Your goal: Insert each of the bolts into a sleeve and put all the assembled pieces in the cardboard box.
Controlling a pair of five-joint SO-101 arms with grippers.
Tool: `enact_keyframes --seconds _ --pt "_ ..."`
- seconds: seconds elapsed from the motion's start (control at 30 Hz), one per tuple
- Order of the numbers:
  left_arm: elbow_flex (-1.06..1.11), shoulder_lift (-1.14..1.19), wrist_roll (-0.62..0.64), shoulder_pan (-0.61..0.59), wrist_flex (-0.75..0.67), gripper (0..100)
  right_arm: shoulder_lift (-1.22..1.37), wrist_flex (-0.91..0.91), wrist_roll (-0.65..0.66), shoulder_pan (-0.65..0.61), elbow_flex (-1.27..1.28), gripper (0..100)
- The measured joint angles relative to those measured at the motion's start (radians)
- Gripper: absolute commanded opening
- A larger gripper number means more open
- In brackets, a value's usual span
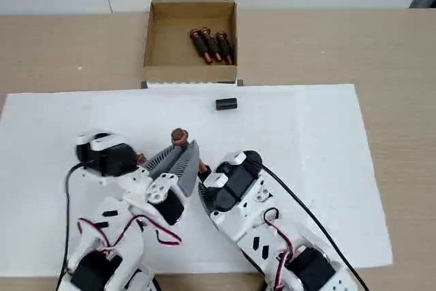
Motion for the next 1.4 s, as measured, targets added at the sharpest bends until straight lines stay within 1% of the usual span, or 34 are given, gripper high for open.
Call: enact_keyframes --seconds 0.13,0.27,0.47,0.6,0.73,0.8,0.9,0.97,1.3,1.4 --pt "0.008 0.0 0.0 0.018 0.003 1 0.0 0.0 0.011 0.0 0.0 0.3" --pt "0.009 0.0 -0.014 0.069 0.074 1 0.0 -0.005 0.035 -0.003 0.0 0.3" --pt "0.003 -0.002 -0.078 0.121 0.16 1 0.002 -0.044 0.04 -0.005 0.002 0.3" --pt "0.002 -0.003 -0.083 0.129 0.199 1 0.002 -0.044 0.046 -0.006 0.015 0.3" --pt "0.0 -0.003 -0.095 0.129 0.201 1 0.002 -0.044 0.046 -0.006 0.017 0.3" --pt "0.0 -0.005 -0.112 0.129 0.201 4 0.002 -0.044 0.046 -0.006 0.017 0.3" --pt "0.0 -0.005 -0.117 0.11 0.201 13 0.002 -0.044 0.046 -0.006 0.017 0.3" --pt "0.002 -0.005 -0.13 0.103 0.204 16 0.002 -0.046 0.046 -0.005 0.015 0.3" --pt "0.003 -0.003 -0.135 0.101 0.209 16 0.003 -0.046 0.044 -0.003 0.017 0.3" --pt "-0.011 -0.002 -0.173 0.101 0.21 16 0.003 -0.046 0.044 -0.003 0.017 0.3"
